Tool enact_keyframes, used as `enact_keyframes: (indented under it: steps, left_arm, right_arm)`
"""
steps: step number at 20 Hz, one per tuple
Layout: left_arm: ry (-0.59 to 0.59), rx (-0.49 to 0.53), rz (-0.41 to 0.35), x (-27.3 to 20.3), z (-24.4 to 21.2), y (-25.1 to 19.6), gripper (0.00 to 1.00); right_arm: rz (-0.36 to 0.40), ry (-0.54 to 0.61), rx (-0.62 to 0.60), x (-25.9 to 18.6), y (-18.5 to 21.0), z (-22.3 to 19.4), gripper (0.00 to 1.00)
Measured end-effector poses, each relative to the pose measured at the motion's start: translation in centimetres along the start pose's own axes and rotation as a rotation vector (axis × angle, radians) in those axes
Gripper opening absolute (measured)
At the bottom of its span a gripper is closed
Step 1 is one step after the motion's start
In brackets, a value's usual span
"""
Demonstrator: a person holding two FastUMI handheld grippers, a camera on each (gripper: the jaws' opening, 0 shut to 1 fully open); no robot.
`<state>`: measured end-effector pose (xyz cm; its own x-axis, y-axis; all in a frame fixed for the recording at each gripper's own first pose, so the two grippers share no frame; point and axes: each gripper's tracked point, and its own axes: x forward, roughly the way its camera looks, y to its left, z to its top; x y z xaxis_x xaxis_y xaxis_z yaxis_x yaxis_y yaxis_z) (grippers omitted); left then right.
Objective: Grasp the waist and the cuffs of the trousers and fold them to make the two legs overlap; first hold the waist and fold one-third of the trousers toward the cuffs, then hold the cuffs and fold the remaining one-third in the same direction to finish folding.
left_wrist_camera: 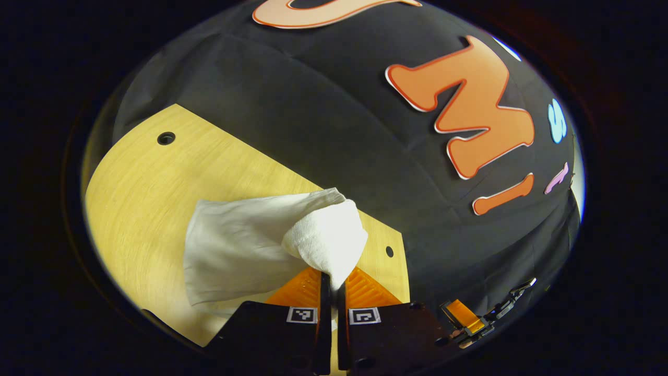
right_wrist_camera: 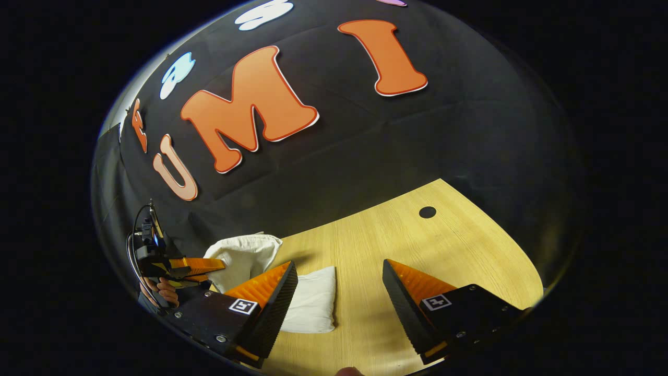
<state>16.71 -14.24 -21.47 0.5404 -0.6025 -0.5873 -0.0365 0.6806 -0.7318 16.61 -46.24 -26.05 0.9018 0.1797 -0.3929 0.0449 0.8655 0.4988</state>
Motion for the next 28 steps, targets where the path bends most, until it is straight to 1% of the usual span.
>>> enact_keyframes:
  steps: [4,7,8,9,11,12,13,14,15,17,18,19,20,21,22,25,26,27,28]
  left_arm:
    - [0.047,0.113,-0.008,2.1,-3.0,-2.7,0.08]
    - [0.071,0.152,-0.013,3.4,-5.1,-3.8,0.08]
    - [0.083,0.169,-0.011,3.8,-6.1,-4.2,0.07]
    - [0.102,0.193,-0.019,4.2,-7.5,-4.7,0.07]
    - [0.186,0.269,-0.067,4.7,-10.7,-5.8,0.08]
    - [0.202,0.31,-0.073,4.5,-12.2,-5.8,0.24]
    - [0.203,0.342,-0.071,4.2,-13.0,-5.8,0.51]
    - [0.2,0.353,-0.077,4.1,-13.3,-5.7,0.57]
    - [0.193,0.35,-0.089,3.8,-13.9,-6.1,0.68]
    - [0.159,0.359,-0.104,2.5,-13.1,-6.7,0.92]
    - [0.137,0.368,-0.093,1.7,-12.5,-6.7,0.86]
    - [0.115,0.378,-0.078,1.2,-11.9,-6.5,0.93]
    - [0.086,0.387,-0.058,0.6,-11.1,-6.2,0.98]
    - [0.055,0.399,-0.044,-0.1,-10.4,-6.2,1.0]
    - [0.022,0.415,-0.023,-0.9,-9.6,-6.1,0.98]
    - [-0.038,0.468,0.056,-3.5,-8.0,-4.7,0.99]
    - [-0.064,0.493,0.074,-4.6,-7.3,-4.2,0.96]
    - [-0.096,0.516,0.098,-5.6,-6.5,-3.8,0.99]
    - [-0.122,0.543,0.117,-6.4,-5.7,-3.6,0.99]
  right_arm:
    - [0.002,0.004,-0.001,0.0,-1.3,0.2,0.98]
    - [0.01,0.012,-0.008,-0.1,-1.8,0.2,0.98]
    - [0.016,0.014,-0.01,-0.2,-1.9,0.3,0.98]
    - [0.018,0.02,-0.012,-0.1,-2.0,0.2,0.98]
    - [0.021,0.027,-0.016,0.2,-2.2,0.2,0.98]
    - [0.019,0.023,-0.024,0.1,-2.3,0.3,0.98]
    - [0.022,0.014,-0.038,0.1,-2.3,0.5,0.98]
    - [0.021,0.007,-0.053,0.0,-2.3,0.7,0.98]
    - [0.023,0.005,-0.066,0.0,-2.1,0.8,0.98]
    - [0.027,0.006,-0.101,-0.2,-1.7,0.7,0.98]
    - [0.03,0.005,-0.119,-0.2,-1.3,0.7,0.98]
    - [0.039,0.002,-0.134,-0.3,-0.8,0.7,0.98]
    - [0.045,0.0,-0.146,-0.5,-0.2,0.7,0.98]
    - [0.052,-0.006,-0.16,-0.7,0.5,0.8,0.98]
    - [0.057,-0.016,-0.176,-1.0,1.2,0.9,0.98]
    - [0.047,-0.046,-0.235,-1.5,3.0,1.1,0.98]
    - [0.046,-0.055,-0.252,-1.9,3.6,1.1,0.98]
    - [0.048,-0.065,-0.27,-2.2,4.4,1.3,0.98]
    - [0.048,-0.078,-0.289,-2.7,5.2,1.4,0.98]
